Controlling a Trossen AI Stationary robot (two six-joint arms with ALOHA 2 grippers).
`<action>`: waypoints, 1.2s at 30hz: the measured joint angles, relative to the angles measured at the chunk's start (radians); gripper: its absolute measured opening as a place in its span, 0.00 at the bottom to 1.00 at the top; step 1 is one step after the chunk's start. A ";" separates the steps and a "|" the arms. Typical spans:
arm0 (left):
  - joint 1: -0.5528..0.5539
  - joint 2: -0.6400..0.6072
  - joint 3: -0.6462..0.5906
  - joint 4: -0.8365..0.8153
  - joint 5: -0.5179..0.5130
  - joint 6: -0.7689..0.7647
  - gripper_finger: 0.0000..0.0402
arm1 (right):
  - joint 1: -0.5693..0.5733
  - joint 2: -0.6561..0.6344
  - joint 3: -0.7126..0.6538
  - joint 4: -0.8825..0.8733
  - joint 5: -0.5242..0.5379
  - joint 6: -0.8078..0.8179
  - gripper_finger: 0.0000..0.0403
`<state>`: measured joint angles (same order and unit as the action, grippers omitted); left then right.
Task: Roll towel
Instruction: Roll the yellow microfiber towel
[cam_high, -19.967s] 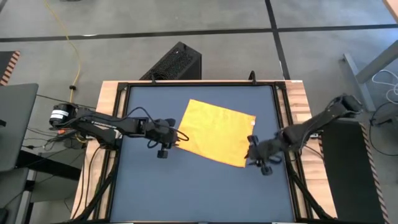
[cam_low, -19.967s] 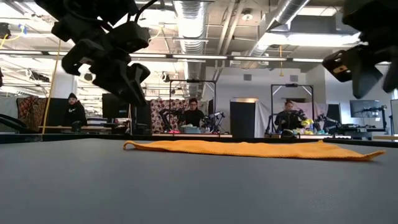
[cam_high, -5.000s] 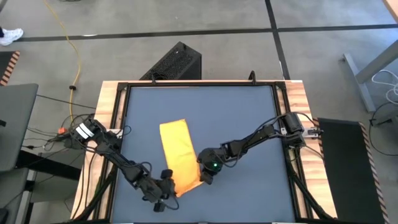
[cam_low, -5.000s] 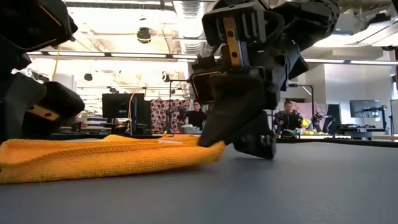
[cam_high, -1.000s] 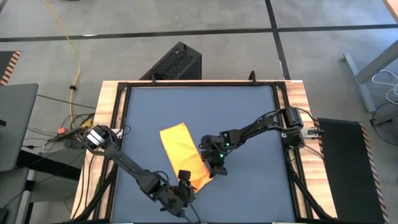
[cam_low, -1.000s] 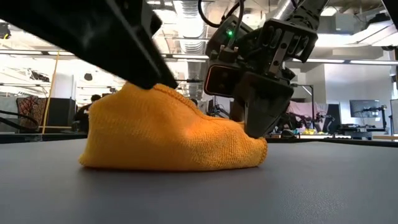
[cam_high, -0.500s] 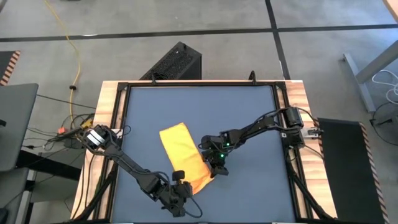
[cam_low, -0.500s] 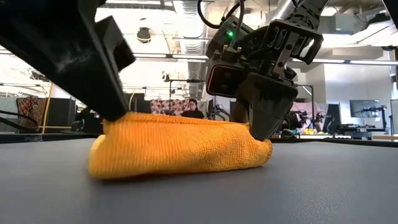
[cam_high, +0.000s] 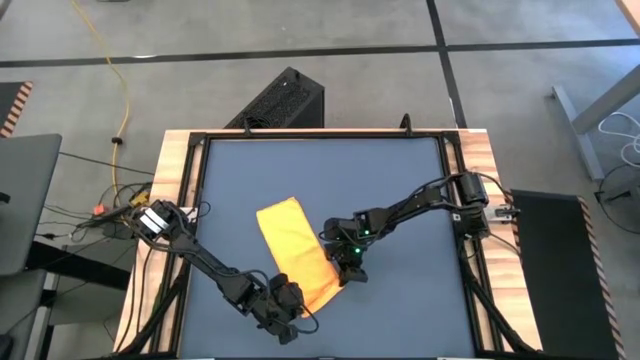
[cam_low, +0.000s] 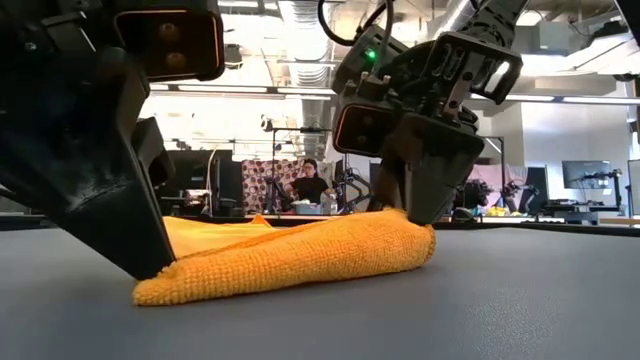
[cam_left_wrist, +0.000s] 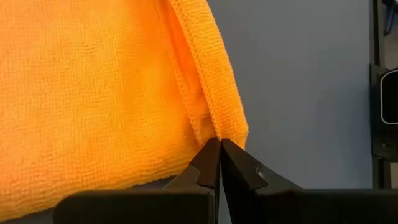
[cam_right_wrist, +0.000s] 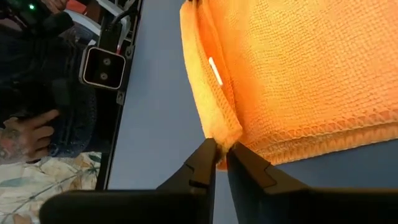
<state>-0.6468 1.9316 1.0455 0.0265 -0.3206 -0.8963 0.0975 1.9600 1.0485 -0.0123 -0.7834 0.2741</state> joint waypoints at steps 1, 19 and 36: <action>0.000 0.000 0.000 -0.001 0.000 0.000 0.00 | -0.003 -0.006 -0.001 -0.007 0.000 -0.017 0.17; 0.002 -0.001 -0.001 -0.009 0.056 0.057 0.00 | 0.180 -0.241 -0.001 -0.268 0.241 -0.624 0.17; 0.004 0.000 -0.002 0.004 0.118 0.123 0.00 | 0.236 -0.238 0.003 -0.104 0.514 -0.754 0.44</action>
<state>-0.6432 1.9312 1.0439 0.0301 -0.2028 -0.7732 0.3340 1.7217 1.0519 -0.1160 -0.2693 -0.4798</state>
